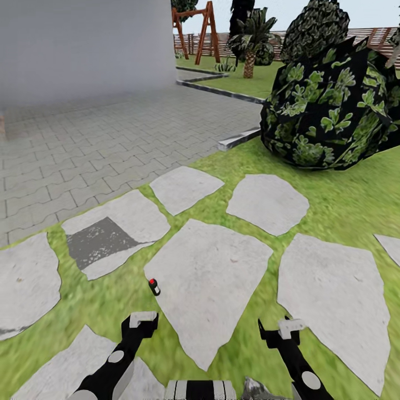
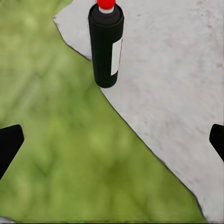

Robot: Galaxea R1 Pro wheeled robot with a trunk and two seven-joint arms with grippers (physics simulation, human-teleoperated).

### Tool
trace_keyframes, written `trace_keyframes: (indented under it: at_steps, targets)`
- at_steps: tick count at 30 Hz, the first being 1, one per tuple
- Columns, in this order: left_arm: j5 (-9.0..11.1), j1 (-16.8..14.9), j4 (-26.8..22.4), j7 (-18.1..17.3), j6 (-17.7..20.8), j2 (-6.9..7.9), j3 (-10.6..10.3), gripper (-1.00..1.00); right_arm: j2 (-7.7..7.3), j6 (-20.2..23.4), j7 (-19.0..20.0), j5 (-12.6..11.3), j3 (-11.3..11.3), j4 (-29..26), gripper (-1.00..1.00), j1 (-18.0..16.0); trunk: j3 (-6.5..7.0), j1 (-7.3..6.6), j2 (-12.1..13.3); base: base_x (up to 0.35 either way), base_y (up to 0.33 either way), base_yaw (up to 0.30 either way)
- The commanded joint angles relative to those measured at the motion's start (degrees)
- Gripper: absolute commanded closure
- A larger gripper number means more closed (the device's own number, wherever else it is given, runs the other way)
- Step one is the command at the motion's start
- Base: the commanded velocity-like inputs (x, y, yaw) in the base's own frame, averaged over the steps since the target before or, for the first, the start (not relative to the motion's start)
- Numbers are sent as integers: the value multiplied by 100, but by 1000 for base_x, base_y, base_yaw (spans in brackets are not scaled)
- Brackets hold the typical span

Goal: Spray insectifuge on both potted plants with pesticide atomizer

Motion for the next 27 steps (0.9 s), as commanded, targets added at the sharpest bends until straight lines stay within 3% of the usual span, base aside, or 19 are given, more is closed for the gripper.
trace_keyframes:
  at_steps: [1,13,17,20,24,26,27]
  targets:
    - [3,-4,6,12,-20,-2,3,-100,-3,-12,-4,41,2,1,-100,-1,-34,1,-3,0,0,167]
    - [-7,-11,1,12,-23,-8,-4,-100,-3,-9,3,35,7,-11,-100,-1,-348,32,-19,0,0,97]
    - [-32,-27,-4,6,5,-7,-37,-100,12,-5,9,26,5,-65,-100,-1,-349,32,-19,0,0,3]
    - [-44,-29,-10,4,34,52,-46,-100,27,98,2,18,3,-742,-100,-1,-349,32,-19,0,0,0]
    - [-40,-22,-8,-4,56,171,-54,-100,47,1351,3,3,8,-2103,-100,-1,-349,32,-19,0,0,0]
    - [-42,-22,-5,-5,58,183,-58,-100,49,1942,4,0,3,-2493,-100,-1,-393,37,-22,0,0,0]
    - [-43,-22,-5,-5,58,183,-60,-100,49,2041,4,1,1,-2546,-100,-1,-415,40,-23,0,0,0]
